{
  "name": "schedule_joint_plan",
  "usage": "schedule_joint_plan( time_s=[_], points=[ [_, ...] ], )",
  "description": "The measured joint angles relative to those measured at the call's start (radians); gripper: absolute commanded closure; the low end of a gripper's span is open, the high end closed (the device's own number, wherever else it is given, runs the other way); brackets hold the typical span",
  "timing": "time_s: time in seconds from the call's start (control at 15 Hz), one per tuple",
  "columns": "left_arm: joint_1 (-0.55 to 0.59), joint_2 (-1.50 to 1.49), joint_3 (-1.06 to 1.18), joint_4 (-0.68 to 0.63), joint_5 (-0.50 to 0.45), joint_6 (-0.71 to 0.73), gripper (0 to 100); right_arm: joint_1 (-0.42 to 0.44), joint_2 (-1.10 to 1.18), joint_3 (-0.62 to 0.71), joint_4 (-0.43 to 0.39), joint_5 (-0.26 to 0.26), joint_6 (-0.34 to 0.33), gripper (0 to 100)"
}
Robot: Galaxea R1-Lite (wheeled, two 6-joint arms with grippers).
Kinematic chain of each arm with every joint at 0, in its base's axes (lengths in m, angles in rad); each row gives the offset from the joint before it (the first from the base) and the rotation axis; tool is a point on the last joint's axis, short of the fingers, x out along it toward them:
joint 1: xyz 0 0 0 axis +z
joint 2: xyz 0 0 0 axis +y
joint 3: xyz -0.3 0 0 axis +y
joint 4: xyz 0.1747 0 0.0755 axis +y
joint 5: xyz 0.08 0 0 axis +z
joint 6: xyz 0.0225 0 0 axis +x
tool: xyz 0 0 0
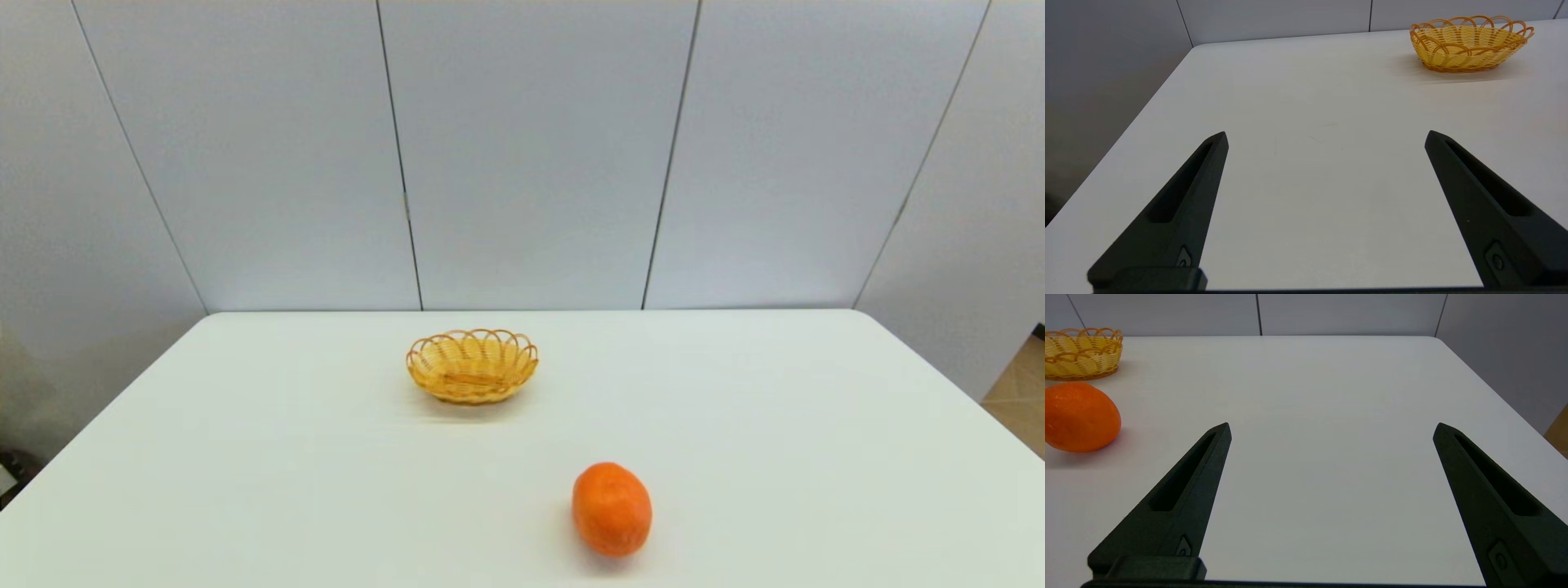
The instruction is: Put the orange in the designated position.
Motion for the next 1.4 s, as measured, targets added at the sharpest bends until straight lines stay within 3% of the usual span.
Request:
schedule_joint_plan(
  time_s=[1.4],
  points=[
    [0.0, 0.011, -0.028, 0.007, -0.002, 0.028, 0, 0.0, 0.0, 0.0, 0.0, 0.0, 0.0, 0]
  ],
)
